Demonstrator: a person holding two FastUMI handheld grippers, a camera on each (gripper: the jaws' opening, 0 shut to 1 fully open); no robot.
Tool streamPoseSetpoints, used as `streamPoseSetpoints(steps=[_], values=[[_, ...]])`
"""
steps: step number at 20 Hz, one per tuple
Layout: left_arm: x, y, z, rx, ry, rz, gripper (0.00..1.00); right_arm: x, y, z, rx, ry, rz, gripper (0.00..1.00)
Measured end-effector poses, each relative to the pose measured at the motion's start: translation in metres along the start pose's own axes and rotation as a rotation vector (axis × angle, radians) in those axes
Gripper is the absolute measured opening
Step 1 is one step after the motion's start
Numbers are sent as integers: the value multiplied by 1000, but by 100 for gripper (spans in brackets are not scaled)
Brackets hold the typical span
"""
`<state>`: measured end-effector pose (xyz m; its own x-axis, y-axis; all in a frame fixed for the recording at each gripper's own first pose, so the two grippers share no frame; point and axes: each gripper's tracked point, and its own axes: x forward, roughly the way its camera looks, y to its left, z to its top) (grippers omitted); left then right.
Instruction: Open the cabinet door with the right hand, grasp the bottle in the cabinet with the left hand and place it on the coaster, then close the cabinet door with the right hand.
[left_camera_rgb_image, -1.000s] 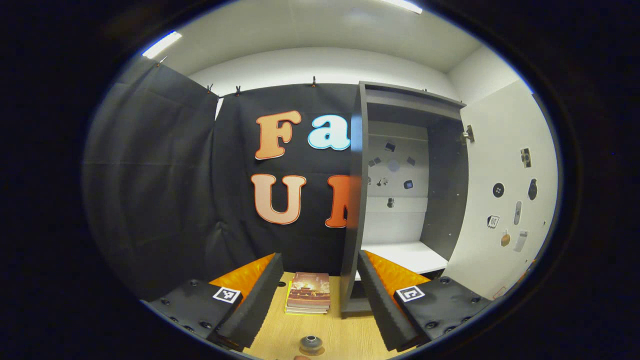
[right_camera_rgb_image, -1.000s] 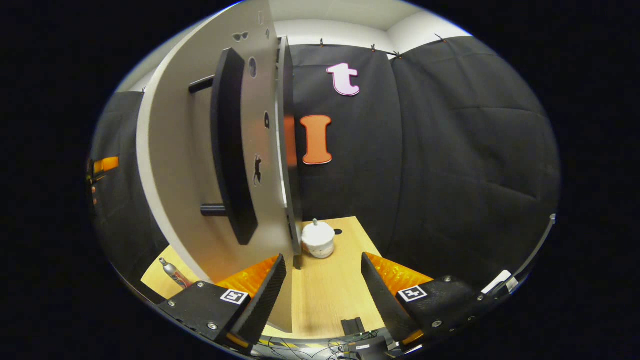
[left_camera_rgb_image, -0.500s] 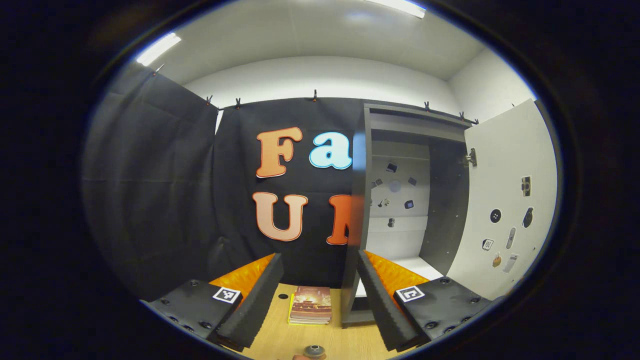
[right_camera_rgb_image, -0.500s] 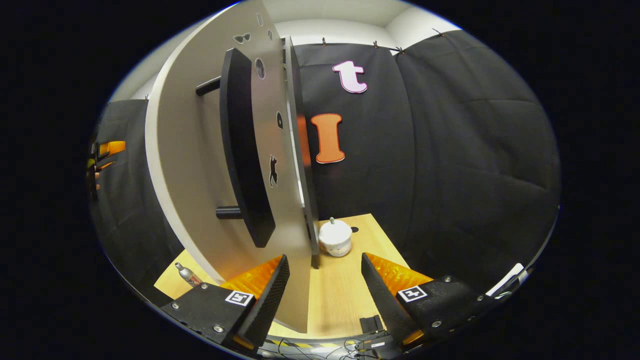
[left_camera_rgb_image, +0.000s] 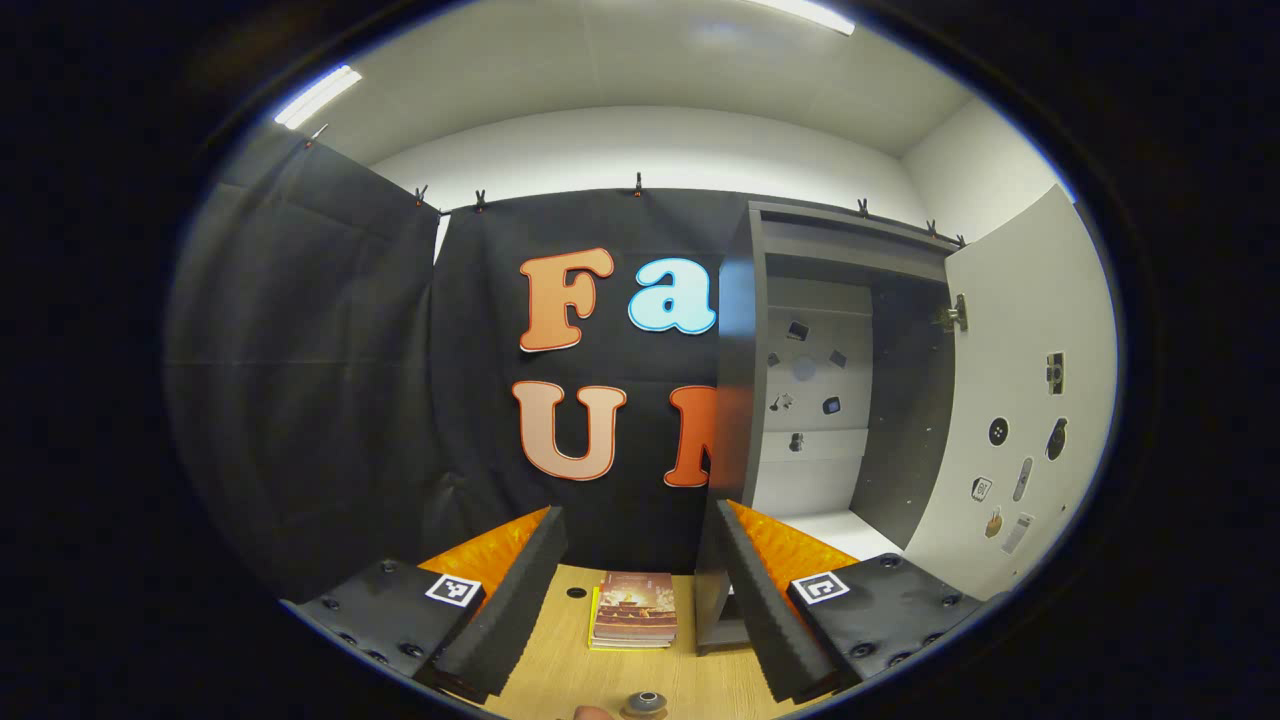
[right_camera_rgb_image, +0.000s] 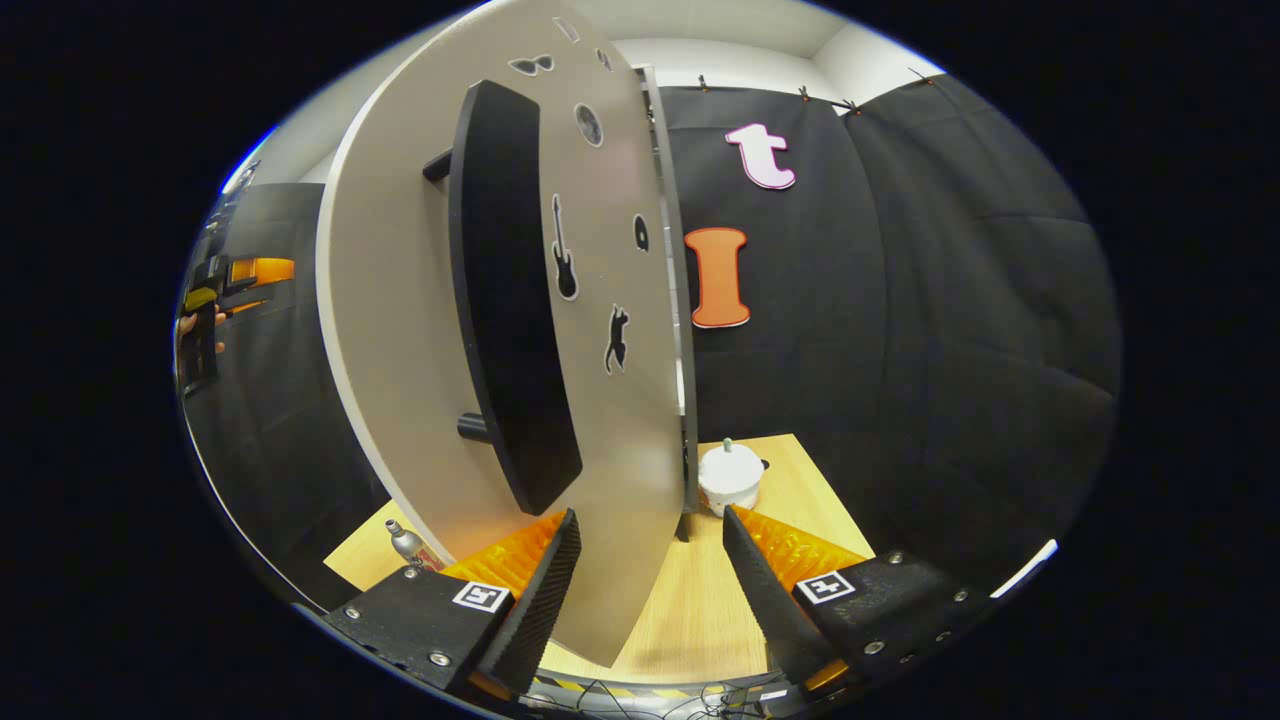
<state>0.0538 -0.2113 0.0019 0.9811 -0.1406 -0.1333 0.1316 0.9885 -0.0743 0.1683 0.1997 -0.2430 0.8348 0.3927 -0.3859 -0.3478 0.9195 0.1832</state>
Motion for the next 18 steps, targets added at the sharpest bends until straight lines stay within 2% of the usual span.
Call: streamPoseSetpoints(steps=[8, 9, 11, 14, 18], values=[[6, 39, 14, 38, -35, -1, 94, 20, 42, 1, -34, -11, 9, 89], [7, 46, 13, 39, -34, -1, 97, 23, 46, 1, -34, -13, 4, 89], [5, 58, 12, 39, -32, -2, 94, 32, 53, 2, -37, -20, -11, 89], [3, 78, 10, 36, -29, 1, 96, 46, 60, 2, -40, -23, -39, 89], [4, 109, 8, 30, -25, 11, 97, 58, 71, 2, -47, -34, -37, 89]])
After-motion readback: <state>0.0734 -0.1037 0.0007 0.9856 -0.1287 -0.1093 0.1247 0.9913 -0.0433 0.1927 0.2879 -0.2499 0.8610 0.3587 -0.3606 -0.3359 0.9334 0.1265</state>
